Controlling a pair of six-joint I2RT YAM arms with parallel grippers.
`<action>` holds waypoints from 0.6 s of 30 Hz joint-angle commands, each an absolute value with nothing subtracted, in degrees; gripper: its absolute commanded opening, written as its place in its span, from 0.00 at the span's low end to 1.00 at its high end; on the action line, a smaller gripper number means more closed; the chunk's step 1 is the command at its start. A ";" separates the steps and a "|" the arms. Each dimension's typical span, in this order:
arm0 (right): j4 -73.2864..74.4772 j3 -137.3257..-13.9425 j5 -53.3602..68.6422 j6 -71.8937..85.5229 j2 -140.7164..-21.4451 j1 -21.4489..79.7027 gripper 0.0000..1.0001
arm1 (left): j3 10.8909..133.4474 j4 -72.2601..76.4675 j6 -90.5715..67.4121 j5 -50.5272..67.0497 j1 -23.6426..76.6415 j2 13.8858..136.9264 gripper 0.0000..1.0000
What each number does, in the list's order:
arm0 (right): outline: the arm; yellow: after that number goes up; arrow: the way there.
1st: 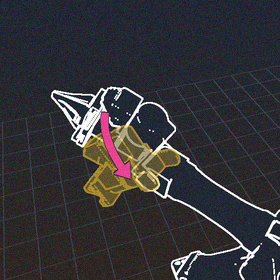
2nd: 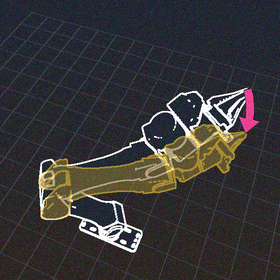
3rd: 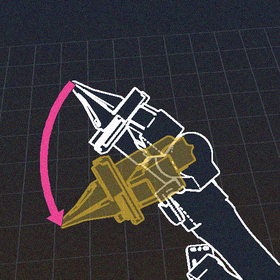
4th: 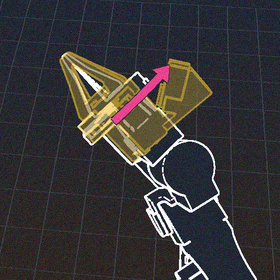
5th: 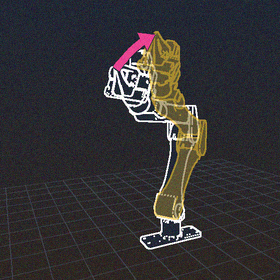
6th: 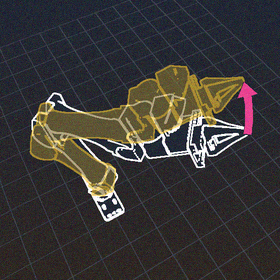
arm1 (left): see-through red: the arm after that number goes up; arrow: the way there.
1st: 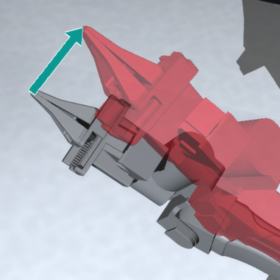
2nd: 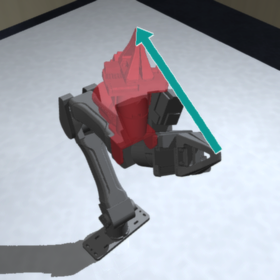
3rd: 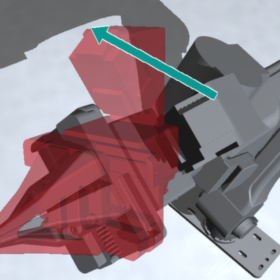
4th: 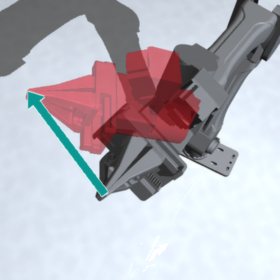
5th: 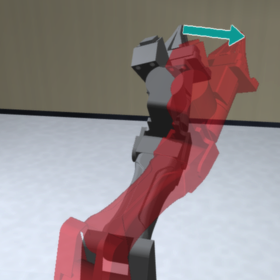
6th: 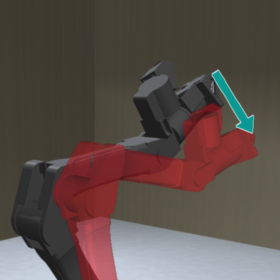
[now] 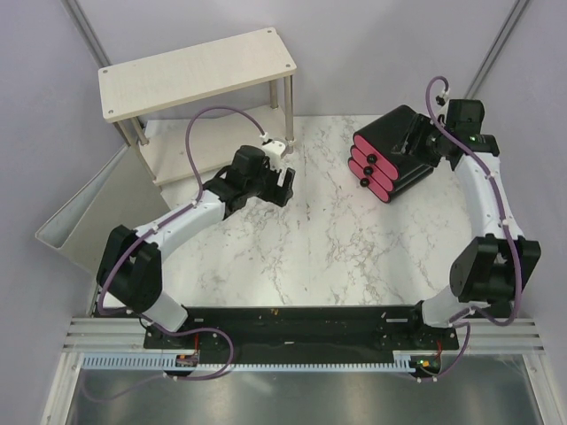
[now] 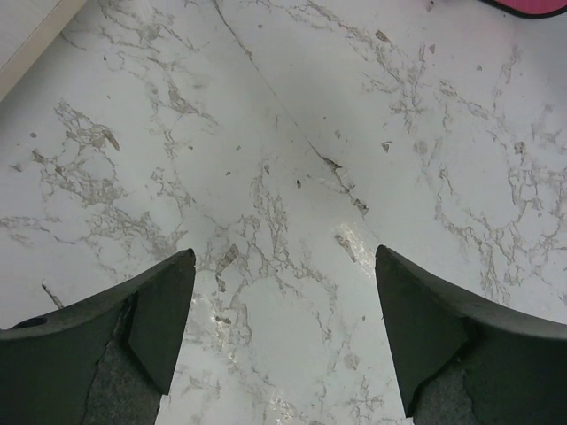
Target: Organize the makeup
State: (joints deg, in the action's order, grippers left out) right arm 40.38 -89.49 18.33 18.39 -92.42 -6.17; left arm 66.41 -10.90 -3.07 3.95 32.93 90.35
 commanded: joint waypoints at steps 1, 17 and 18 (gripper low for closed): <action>43.59 -84.21 14.59 16.61 -82.19 -6.33 0.75 | 64.87 -10.90 -0.09 3.43 32.70 86.58 0.89; 41.58 -52.39 6.07 18.63 -66.44 -6.33 0.98 | 53.71 -12.74 -8.35 -5.01 31.99 78.14 0.99; 40.96 -51.77 5.98 18.98 -66.45 -6.24 0.98 | 53.18 -13.01 -8.35 -4.92 31.99 77.70 0.99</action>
State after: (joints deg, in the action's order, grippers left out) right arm 44.14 -53.91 8.43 17.52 -67.20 -6.17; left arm 55.00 -12.82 -5.54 -3.18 32.29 80.95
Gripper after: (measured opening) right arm 0.982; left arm 0.991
